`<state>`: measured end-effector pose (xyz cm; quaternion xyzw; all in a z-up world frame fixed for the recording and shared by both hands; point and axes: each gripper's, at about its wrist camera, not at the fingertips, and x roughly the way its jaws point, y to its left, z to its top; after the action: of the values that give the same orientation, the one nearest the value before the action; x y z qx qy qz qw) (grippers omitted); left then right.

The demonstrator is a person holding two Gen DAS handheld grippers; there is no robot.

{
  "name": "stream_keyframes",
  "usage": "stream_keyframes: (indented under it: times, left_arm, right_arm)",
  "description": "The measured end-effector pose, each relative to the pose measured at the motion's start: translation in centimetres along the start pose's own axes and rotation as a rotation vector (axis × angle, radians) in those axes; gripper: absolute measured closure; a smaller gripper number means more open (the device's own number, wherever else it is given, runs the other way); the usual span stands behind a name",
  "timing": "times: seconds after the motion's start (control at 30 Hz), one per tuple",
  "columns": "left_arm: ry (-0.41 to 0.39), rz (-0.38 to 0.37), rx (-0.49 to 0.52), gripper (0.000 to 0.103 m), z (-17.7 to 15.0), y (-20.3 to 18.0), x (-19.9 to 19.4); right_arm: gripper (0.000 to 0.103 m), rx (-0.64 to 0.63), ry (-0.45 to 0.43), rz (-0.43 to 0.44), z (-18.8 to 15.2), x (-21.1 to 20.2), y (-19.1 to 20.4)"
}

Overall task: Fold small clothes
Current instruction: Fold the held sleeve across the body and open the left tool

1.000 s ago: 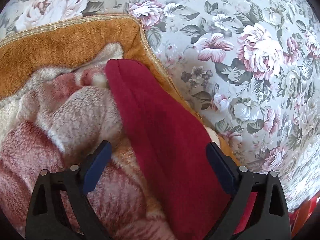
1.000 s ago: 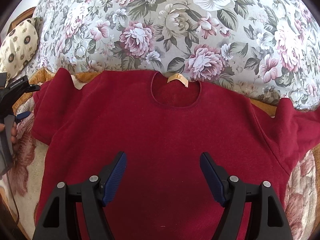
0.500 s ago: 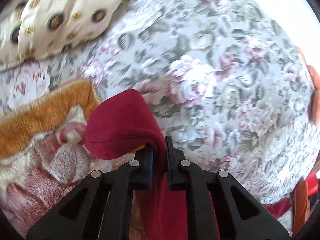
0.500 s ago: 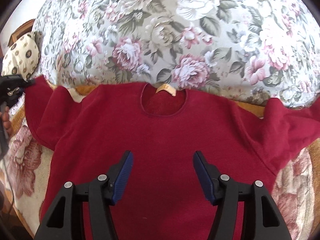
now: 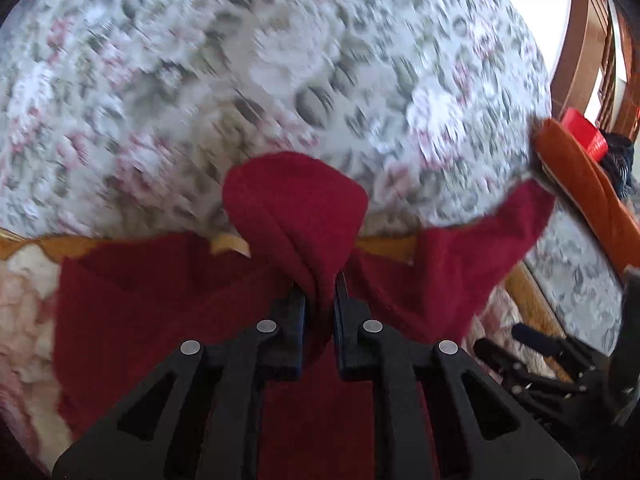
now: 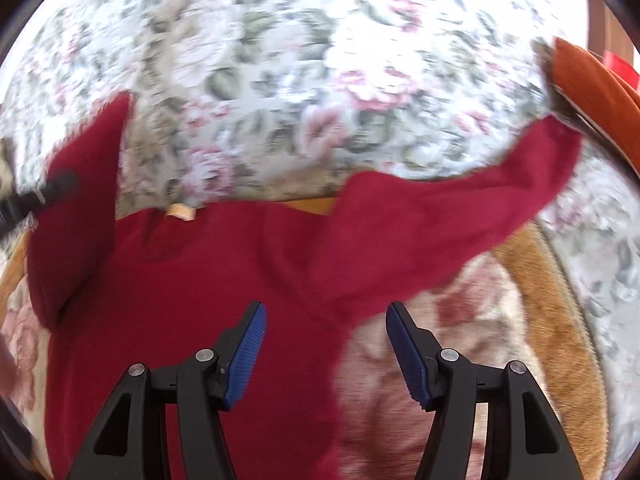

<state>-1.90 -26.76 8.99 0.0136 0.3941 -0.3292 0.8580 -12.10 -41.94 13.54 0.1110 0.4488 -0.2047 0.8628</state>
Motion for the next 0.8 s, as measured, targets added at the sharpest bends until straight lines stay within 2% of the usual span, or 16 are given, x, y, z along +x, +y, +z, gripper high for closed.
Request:
stream_keyframes:
  times: [0.1,0.13,0.17,0.23,0.27,0.3,0.33,0.37,0.43,0.53,0.67,0.73,0.8]
  left_arm:
    - [0.097,0.005,0.042,0.086,-2.2,-2.3,3.2]
    - [0.109,0.004,0.045,0.08,-2.5,-2.5,3.1]
    - [0.116,-0.009,0.048,0.069,-2.4,-2.5,2.6]
    - [0.1,-0.051,0.064,0.059,-2.0,-2.2,0.1]
    - [0.078,-0.045,0.078,0.048,-1.8,-1.8,-1.6]
    - [0.058,-0.019,0.088,0.04,-1.7,-1.2,-3.3]
    - [0.042,0.013,0.087,0.027,-1.8,-0.3,-4.9]
    - [0.033,0.051,0.077,0.023,-2.1,0.8,-6.2]
    - [0.046,0.16,0.036,0.023,-3.1,3.7,-8.0]
    - [0.059,0.239,-0.109,0.023,-5.1,8.9,-9.4]
    - [0.104,0.274,-0.32,0.023,-8.0,14.7,-8.4]
    - [0.125,0.271,-0.366,0.023,-8.2,16.2,-7.6]
    - [0.109,0.266,-0.382,0.023,-8.0,16.4,-7.5]
  right_arm:
    - [0.042,0.038,0.01,0.006,0.0,-0.1,-2.4]
    - [0.042,0.043,0.006,0.01,0.1,-0.2,-2.8]
    - [0.042,0.047,0.001,0.015,0.1,-0.4,-3.1]
    - [0.042,0.058,-0.005,0.029,0.3,-0.3,-3.3]
    - [0.042,0.067,-0.003,0.043,0.4,-0.3,-3.3]
    - [0.042,0.073,-0.001,0.059,0.4,-0.3,-3.2]
    - [0.042,0.073,0.003,0.077,0.5,-0.2,-2.8]
    - [0.042,0.065,0.004,0.094,0.8,0.0,-2.3]
    - [0.042,0.035,0.006,0.106,1.5,0.9,-0.7]
    - [0.042,0.01,0.01,0.119,3.1,2.7,1.2]
    - [0.042,0.022,0.113,0.133,5.2,7.3,3.5]
    - [0.042,0.019,0.113,0.114,5.7,8.0,4.8]
    - [0.042,0.005,0.082,0.126,6.1,7.6,6.5]
